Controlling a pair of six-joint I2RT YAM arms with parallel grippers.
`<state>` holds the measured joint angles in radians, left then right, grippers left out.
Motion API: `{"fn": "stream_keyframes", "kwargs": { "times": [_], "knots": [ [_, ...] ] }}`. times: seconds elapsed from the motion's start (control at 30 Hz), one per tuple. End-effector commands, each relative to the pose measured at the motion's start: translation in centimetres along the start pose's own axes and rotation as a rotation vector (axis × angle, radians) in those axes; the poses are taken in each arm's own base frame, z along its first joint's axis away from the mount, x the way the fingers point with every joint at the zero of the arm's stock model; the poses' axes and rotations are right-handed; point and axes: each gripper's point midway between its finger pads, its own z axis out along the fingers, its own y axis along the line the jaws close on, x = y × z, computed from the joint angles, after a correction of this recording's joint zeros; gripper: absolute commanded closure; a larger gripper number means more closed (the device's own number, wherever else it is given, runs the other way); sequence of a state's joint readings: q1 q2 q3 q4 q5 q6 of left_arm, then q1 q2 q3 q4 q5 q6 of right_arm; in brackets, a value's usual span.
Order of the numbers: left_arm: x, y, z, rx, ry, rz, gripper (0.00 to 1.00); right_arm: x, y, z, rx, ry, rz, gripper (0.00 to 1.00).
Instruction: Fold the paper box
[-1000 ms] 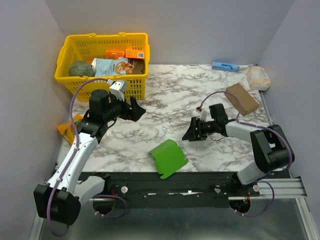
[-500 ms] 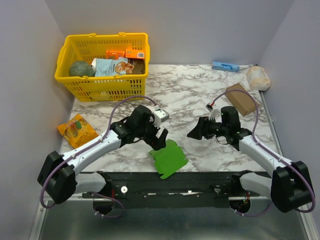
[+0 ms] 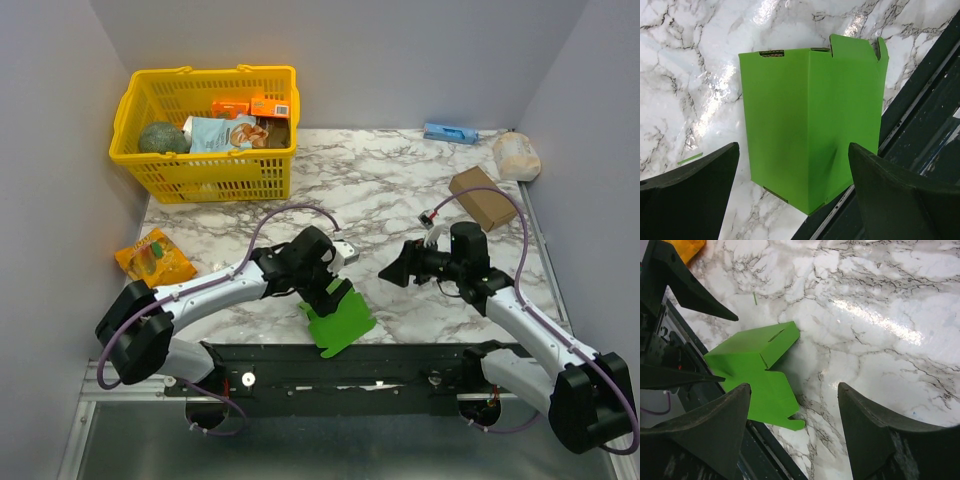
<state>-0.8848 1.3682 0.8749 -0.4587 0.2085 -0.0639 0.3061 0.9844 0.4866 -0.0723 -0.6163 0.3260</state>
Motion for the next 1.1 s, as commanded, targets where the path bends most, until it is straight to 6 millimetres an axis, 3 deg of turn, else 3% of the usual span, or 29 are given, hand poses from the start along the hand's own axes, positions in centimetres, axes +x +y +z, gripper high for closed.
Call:
{"fn": "stream_keyframes", "kwargs": {
  "times": [0.0,0.23,0.57,0.7,0.8,1.07],
  "knots": [
    [0.0,1.7,0.5,-0.153,0.047,0.057,0.01,0.2,-0.6,-0.2,0.028,-0.007,-0.018,0.21],
    [0.1,1.9,0.7,-0.245,0.048,0.118,0.01,0.0,-0.8,-0.2,0.038,-0.016,-0.023,0.21],
    [1.7,0.0,2.2,-0.153,0.110,0.133,0.02,-0.1,-0.8,-0.4,0.046,-0.032,-0.030,0.21],
    [1.7,-0.1,2.3,-0.147,0.119,0.132,0.28,0.1,-0.9,-0.5,0.047,-0.033,-0.034,0.21],
    [1.6,0.0,2.4,-0.159,0.116,0.119,0.37,0.6,-0.7,-0.4,0.026,-0.032,-0.028,0.21],
    [-1.2,-0.2,0.7,-0.070,-0.001,0.024,0.45,1.6,0.3,-0.8,-0.025,-0.054,-0.017,0.22]
  ]
}}
